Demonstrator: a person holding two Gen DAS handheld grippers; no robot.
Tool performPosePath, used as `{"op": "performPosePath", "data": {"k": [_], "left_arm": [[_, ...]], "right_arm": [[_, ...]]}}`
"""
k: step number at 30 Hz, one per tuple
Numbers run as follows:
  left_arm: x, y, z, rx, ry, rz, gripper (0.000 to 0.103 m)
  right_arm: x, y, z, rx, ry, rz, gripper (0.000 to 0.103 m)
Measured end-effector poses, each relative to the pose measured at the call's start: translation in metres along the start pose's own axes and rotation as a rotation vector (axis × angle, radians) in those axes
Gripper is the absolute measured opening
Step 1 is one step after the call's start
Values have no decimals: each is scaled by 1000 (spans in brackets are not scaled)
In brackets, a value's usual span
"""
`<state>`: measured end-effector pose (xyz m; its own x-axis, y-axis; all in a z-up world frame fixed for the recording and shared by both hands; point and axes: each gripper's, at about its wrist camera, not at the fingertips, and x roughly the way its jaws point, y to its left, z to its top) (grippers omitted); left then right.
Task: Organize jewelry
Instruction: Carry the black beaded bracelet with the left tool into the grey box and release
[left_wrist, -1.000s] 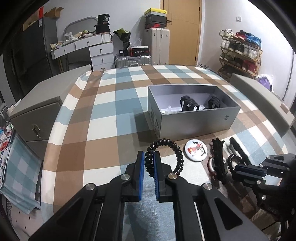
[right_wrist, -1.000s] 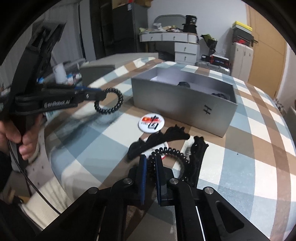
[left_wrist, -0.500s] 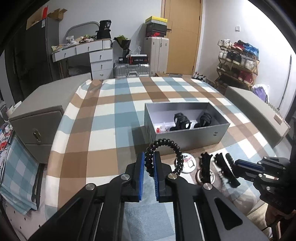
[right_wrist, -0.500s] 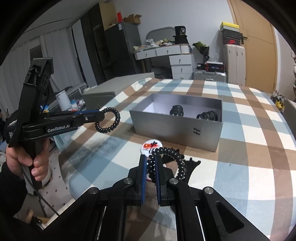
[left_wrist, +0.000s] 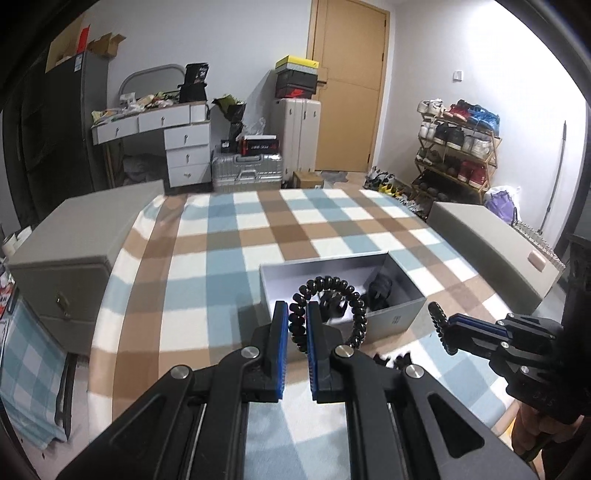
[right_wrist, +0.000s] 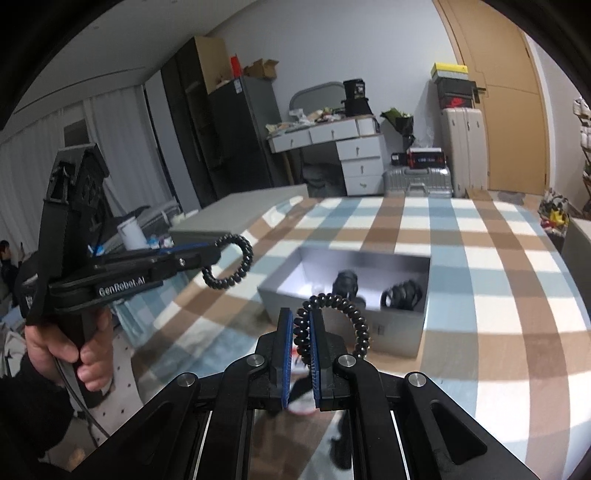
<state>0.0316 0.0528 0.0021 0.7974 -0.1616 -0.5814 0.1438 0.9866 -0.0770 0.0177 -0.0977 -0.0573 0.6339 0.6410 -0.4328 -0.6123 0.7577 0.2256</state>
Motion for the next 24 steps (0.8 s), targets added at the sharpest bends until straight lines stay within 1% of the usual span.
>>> {"op": "performPosePath", "data": {"k": [4,11,17,24], "left_arm": [[10,-5,13,11,-14,-16,5],[30,-16,29,35,-24,-53,5],[52,-21,31,39,11,-85,5],[78,-20,26,28,76,-108,5]], "right_arm": [[3,-10,21,21,-31,15,8],[17,-23,49,4,-64,28,8],[38,-39,60,24,-51,44,8],[62,-60,56,75,-3,57,8]]}}
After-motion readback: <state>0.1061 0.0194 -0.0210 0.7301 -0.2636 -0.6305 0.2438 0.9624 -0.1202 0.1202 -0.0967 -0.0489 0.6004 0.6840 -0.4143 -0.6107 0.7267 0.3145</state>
